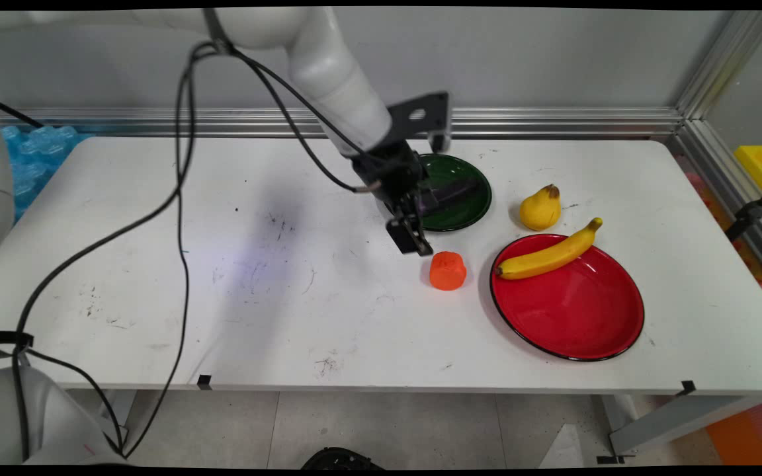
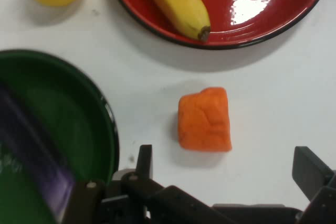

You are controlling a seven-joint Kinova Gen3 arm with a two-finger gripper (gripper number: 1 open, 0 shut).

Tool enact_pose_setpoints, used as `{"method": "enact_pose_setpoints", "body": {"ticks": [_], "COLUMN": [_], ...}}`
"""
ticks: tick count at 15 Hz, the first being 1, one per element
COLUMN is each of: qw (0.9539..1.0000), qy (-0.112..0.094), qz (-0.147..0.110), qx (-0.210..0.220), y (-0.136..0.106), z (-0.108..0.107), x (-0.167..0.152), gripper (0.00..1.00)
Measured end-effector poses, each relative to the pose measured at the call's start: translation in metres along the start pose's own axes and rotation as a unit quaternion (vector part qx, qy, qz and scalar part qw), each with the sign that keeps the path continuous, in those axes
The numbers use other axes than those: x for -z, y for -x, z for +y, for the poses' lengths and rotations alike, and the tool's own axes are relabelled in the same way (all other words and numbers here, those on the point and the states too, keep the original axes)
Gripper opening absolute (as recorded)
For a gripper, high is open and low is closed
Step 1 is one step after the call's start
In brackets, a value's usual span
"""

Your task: Pick up the eggplant from the green plate

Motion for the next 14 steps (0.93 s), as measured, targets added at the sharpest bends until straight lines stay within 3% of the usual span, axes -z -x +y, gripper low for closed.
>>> {"method": "enact_pose_setpoints", "body": {"ticks": [6, 9, 14], "qw": [0.9964, 0.9910, 0.9770], "qy": [-0.030, -0.049, -0.082], "qz": [0.015, 0.022, 0.036], "qx": [0.078, 0.123, 0.193], "y": [0.023, 0.032, 0.038], "z": [-0.006, -0.011, -0.022], "x": [0.062, 0.080, 0.091], "gripper": [1.00, 1.00, 1.00]}}
